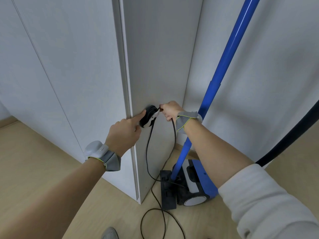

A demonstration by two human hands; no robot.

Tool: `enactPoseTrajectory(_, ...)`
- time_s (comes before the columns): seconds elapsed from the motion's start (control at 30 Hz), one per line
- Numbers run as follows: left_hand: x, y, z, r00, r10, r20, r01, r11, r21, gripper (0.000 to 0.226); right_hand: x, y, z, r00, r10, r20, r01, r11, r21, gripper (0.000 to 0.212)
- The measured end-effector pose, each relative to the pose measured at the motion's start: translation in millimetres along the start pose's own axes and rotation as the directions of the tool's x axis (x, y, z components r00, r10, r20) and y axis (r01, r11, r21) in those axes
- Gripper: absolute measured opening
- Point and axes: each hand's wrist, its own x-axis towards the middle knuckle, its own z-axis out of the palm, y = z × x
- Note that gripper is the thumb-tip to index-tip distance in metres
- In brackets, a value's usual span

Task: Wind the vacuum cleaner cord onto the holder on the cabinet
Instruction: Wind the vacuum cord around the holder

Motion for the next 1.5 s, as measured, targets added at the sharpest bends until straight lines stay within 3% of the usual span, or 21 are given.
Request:
enactPoseTrajectory(0.1, 1.2, -0.6, -0.1, 1.000, -0.001, 0.003, 0.001, 1.000, -0.011, 0.061, -6.6, -8.4, -1.6, 0.997, -0.057, -0.049, 0.050, 0.990, -0.130, 0.002)
enactPoseTrajectory(0.27, 2.0, 0.2, -1.0, 1.000, 0.004, 0.013, -0.004, 1.000, -0.025, 0.061, -29.9, -27.9, -5.0, 0.970, -0.216, -0.114, 0.150, 0.894, -0.422, 0.019)
enactPoseTrajectory(0.4, 2.2, 0.6, -1.9, 1.000, 0.011, -0.013, -0.011, 1.000, -0.009, 0.059, -47.8, -46.0, -2.5, 0.948, -0.294, -0.125, 0.222, 0.888, -0.401, 0.025)
enactPoseTrajectory(0.53, 0.4, 2.1, -2.8, 0.992, 0.064, -0.111, -0.056, 0.996, 0.075, 0.053, -66.3, -45.5, 18.1, 0.950, -0.305, -0.070, 0.268, 0.908, -0.322, 0.018)
enactPoseTrajectory(0.7, -1.7, 2.0, -6.6, 0.971, 0.075, -0.227, -0.038, 0.986, 0.163, 0.034, -89.3, -22.6, 41.0, 0.909, -0.406, -0.098, 0.325, 0.834, -0.446, 0.026)
enactPoseTrajectory(0.8, -2.8, 3.0, -9.1, 0.968, 0.063, -0.241, -0.019, 0.983, 0.180, 0.020, -99.3, -9.7, 49.4, 0.862, -0.491, -0.127, 0.373, 0.783, -0.499, 0.023)
enactPoseTrajectory(0.93, -4.2, 4.7, -9.6, 0.968, 0.060, -0.244, -0.016, 0.984, 0.178, 0.018, -114.1, 6.5, 59.8, 0.802, -0.591, -0.091, 0.457, 0.704, -0.544, 0.016)
enactPoseTrajectory(1.07, -6.1, 5.6, -9.1, 0.972, 0.072, -0.222, -0.031, 0.982, 0.185, 0.017, -116.4, 25.0, 66.0, 0.799, -0.595, -0.090, 0.492, 0.731, -0.473, 0.017)
enactPoseTrajectory(1.17, -7.0, 4.9, -9.1, 0.976, 0.073, -0.203, -0.044, 0.988, 0.145, 0.017, -115.5, 42.0, 67.3, 0.818, -0.569, -0.085, 0.518, 0.793, -0.321, 0.022)
enactPoseTrajectory(1.5, -4.3, 5.2, -9.2, 0.999, 0.030, -0.045, -0.027, 0.997, 0.069, 0.055, -115.3, 59.9, 64.6, 0.893, -0.444, 0.070, 0.429, 0.888, 0.165, 0.028)
